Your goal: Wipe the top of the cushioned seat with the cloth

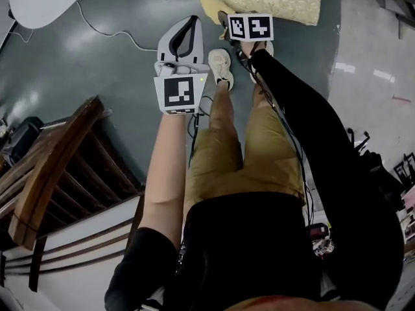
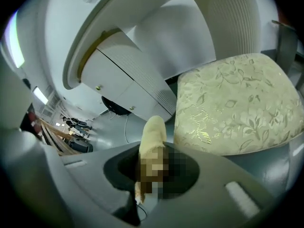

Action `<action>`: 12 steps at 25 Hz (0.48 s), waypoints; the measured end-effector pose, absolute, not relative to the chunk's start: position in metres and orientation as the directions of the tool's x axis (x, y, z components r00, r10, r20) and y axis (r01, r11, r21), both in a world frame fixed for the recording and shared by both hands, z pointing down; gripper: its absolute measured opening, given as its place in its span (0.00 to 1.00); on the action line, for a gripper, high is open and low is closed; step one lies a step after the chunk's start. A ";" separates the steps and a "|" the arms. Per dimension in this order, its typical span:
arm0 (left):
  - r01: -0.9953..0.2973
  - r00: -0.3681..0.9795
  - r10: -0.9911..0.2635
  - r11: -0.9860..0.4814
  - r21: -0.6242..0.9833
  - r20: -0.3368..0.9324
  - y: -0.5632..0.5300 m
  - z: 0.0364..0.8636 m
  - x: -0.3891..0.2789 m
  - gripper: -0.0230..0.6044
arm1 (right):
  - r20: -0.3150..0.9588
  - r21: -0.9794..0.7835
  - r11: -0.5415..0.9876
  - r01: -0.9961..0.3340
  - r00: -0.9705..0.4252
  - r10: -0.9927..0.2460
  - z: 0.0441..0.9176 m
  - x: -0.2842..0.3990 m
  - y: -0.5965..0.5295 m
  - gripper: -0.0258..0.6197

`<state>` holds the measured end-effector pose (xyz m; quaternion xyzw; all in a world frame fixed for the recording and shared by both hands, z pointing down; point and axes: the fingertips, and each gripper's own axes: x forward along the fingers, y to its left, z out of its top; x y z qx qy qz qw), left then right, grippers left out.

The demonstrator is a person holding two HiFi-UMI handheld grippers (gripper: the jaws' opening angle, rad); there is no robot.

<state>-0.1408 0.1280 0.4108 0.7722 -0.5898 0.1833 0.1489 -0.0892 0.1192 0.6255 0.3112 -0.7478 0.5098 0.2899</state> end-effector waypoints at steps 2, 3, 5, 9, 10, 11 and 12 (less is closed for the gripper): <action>-0.970 0.222 -0.862 -0.243 0.014 0.456 0.128 0.409 -0.152 0.04 | 0.787 -0.543 0.263 -0.797 -0.593 -0.170 0.642 -0.082 0.113 0.13; -0.971 0.217 -0.864 -0.237 0.013 0.454 0.127 0.408 -0.155 0.04 | 0.797 -0.530 0.246 -0.811 -0.576 -0.181 0.647 -0.076 0.108 0.13; -0.971 0.217 -0.866 -0.240 0.007 0.451 0.123 0.408 -0.157 0.04 | 0.807 -0.520 0.197 -0.831 -0.553 -0.206 0.653 -0.060 0.098 0.13; -0.969 0.227 -0.861 -0.248 0.013 0.455 0.112 0.414 -0.147 0.04 | 0.832 -0.482 0.154 -0.862 -0.506 -0.228 0.661 -0.018 0.085 0.13; -0.968 0.231 -0.859 -0.251 0.019 0.457 0.109 0.416 -0.142 0.04 | 0.837 -0.472 0.146 -0.869 -0.494 -0.234 0.662 -0.005 0.081 0.13; -0.966 0.239 -0.855 -0.256 0.025 0.460 0.107 0.418 -0.135 0.04 | 0.843 -0.462 0.139 -0.876 -0.482 -0.238 0.662 0.008 0.078 0.13; -0.964 0.248 -0.851 -0.264 0.031 0.463 0.104 0.420 -0.128 0.04 | 0.849 -0.450 0.136 -0.883 -0.470 -0.242 0.663 0.021 0.075 0.13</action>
